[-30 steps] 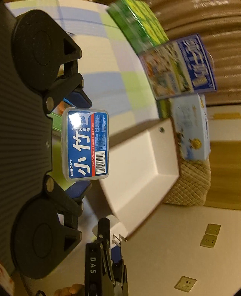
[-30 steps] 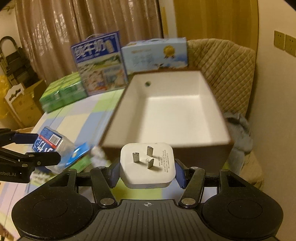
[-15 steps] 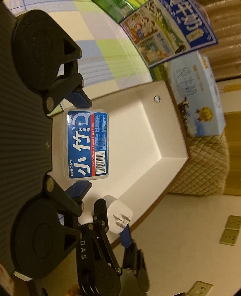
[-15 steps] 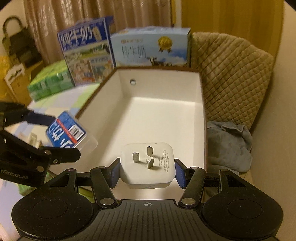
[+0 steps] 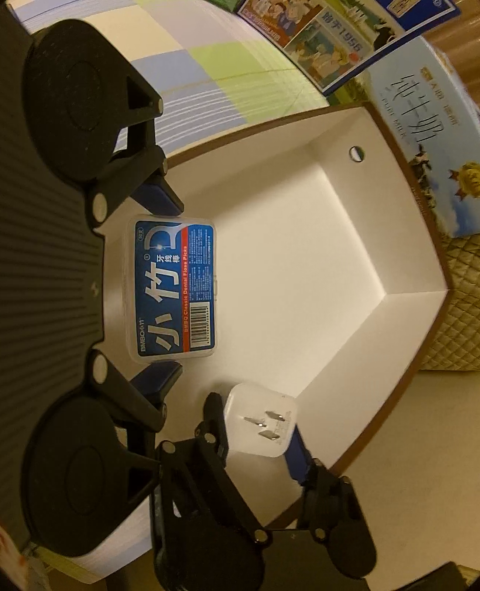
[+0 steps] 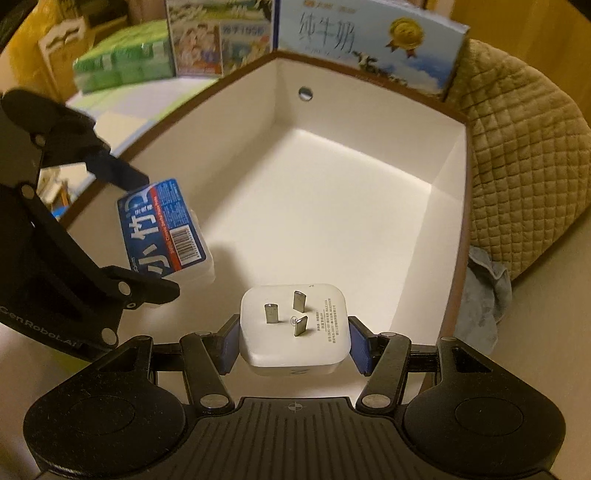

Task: Organize rigid objects
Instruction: 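Lower both held items into the brown box and open both grippers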

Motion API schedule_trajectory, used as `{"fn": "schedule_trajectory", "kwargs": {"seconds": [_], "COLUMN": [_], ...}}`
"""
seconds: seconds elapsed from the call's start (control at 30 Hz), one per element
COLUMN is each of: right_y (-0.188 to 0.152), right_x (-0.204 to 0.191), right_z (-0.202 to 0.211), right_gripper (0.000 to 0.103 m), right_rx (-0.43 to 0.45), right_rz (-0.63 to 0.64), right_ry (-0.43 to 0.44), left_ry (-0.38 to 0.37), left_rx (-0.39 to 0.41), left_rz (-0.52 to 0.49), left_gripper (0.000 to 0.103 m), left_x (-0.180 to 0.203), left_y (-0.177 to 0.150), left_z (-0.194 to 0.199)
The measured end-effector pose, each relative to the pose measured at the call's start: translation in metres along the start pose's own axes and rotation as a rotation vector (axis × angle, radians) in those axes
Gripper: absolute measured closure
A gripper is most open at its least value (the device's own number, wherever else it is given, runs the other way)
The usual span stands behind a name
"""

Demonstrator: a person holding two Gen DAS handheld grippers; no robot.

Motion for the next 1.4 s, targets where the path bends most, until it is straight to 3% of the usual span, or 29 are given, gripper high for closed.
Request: {"fn": "schedule_trajectory", "kwargs": {"seconds": [0.37, 0.7, 1.1, 1.4], "right_y": [-0.001, 0.003, 0.002, -0.006], "right_x": [0.001, 0.004, 0.019, 0.013], "right_z": [-0.003, 0.009, 0.047, 0.072], "right_gripper": [0.047, 0.039, 0.039, 0.039], "right_rx": [-0.012, 0.032, 0.151, 0.198], "right_rz": [0.052, 0.011, -0.139, -0.245], "right_ry": [-0.054, -0.019, 0.043, 0.082], "left_ry": [0.02, 0.002, -0.001, -0.003], "left_rx": [-0.011, -0.004, 0.146, 0.223], "left_rz": [-0.001, 0.047, 0.172, 0.266], "left_gripper": [0.019, 0.019, 0.02, 0.02], "left_x": [0.005, 0.009, 0.008, 0.001], "left_y": [-0.002, -0.008, -0.013, -0.045], "left_z": [-0.001, 0.009, 0.062, 0.102]}}
Point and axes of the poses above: each gripper's, at about its wrist camera, not at the fingertips, and z roughly against the way its jaws point, x to its right, y to its top, the point moved 8 cm from there along -z, roughly the way its jaws point, and after that the axes turned 10 degrees about -x, right-handed, at the moved point
